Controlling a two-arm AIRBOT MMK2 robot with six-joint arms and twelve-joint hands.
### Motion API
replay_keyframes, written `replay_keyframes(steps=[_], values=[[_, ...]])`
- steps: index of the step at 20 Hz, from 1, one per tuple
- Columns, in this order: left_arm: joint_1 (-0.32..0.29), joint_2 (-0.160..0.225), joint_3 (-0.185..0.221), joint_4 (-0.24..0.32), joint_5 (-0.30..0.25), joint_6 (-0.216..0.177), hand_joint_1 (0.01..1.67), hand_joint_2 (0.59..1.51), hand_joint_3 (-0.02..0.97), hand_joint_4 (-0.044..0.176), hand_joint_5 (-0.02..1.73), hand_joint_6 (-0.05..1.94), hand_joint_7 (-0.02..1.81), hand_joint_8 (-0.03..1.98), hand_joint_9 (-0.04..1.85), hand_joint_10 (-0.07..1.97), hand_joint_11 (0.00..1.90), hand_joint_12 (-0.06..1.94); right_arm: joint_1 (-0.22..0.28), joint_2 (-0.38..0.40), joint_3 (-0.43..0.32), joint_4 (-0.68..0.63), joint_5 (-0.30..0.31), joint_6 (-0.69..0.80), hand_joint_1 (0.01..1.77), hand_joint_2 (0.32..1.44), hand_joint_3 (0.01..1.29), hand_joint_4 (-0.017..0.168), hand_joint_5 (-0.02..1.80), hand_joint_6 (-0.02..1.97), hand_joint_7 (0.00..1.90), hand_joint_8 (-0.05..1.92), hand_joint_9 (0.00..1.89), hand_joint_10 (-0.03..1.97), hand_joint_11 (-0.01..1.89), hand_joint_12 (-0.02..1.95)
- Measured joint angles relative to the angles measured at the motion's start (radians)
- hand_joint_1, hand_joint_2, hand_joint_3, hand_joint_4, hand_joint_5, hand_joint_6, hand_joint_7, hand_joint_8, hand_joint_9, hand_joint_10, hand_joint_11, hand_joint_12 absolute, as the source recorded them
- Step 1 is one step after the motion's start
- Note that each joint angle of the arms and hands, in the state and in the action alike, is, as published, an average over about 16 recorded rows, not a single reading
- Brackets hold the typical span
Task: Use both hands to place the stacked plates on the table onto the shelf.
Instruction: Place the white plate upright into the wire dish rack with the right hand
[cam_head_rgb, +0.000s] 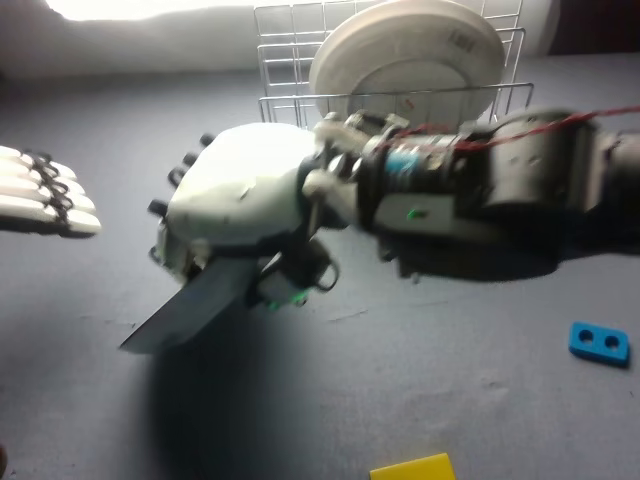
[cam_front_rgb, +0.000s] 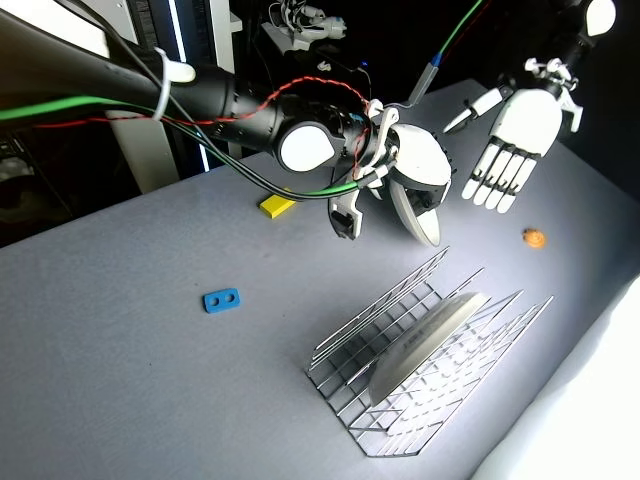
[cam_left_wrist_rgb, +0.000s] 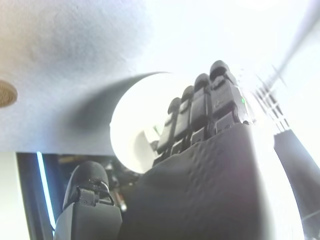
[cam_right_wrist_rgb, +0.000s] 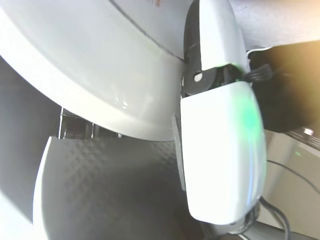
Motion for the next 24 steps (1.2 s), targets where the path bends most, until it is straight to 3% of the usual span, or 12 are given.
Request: replay_keyframes(steps=[7, 12, 18, 24], values=[[-0.093, 0.068, -0.017, 0.027, -0.020, -0.060, 0.02, 1.107, 0.014, 0.005, 0.01, 0.02, 0.02, 0.00, 0.02, 0.02, 0.02, 0.01, 0.094, 0.150, -0.128, 0.025, -0.069, 0.011, 1.36, 0.97, 0.02, -0.001, 0.96, 0.86, 1.05, 0.75, 1.09, 0.94, 0.95, 1.00], [-0.133, 0.095, -0.029, 0.045, -0.026, -0.074, 0.02, 1.111, 0.014, 0.006, 0.02, 0.02, 0.02, 0.00, 0.02, 0.02, 0.02, 0.01, 0.148, 0.233, -0.184, -0.027, -0.091, 0.081, 1.37, 0.97, 0.02, -0.001, 0.99, 0.88, 1.07, 0.74, 1.10, 0.93, 0.96, 0.99], [-0.139, 0.102, -0.037, 0.059, -0.023, -0.043, 0.02, 1.115, 0.014, 0.005, 0.02, 0.02, 0.02, 0.00, 0.02, 0.02, 0.02, 0.01, 0.193, 0.292, -0.191, -0.268, -0.016, 0.383, 1.37, 0.97, 0.02, -0.001, 1.00, 0.87, 1.07, 0.73, 1.10, 0.93, 0.97, 0.98], [-0.137, 0.103, -0.040, 0.059, -0.017, -0.008, 0.02, 1.116, 0.014, 0.004, 0.02, 0.02, 0.02, -0.01, 0.02, 0.02, 0.02, 0.01, 0.238, 0.336, -0.174, -0.532, 0.058, 0.805, 1.37, 0.97, 0.01, -0.002, 1.01, 0.86, 1.07, 0.72, 1.10, 0.93, 0.98, 0.97]])
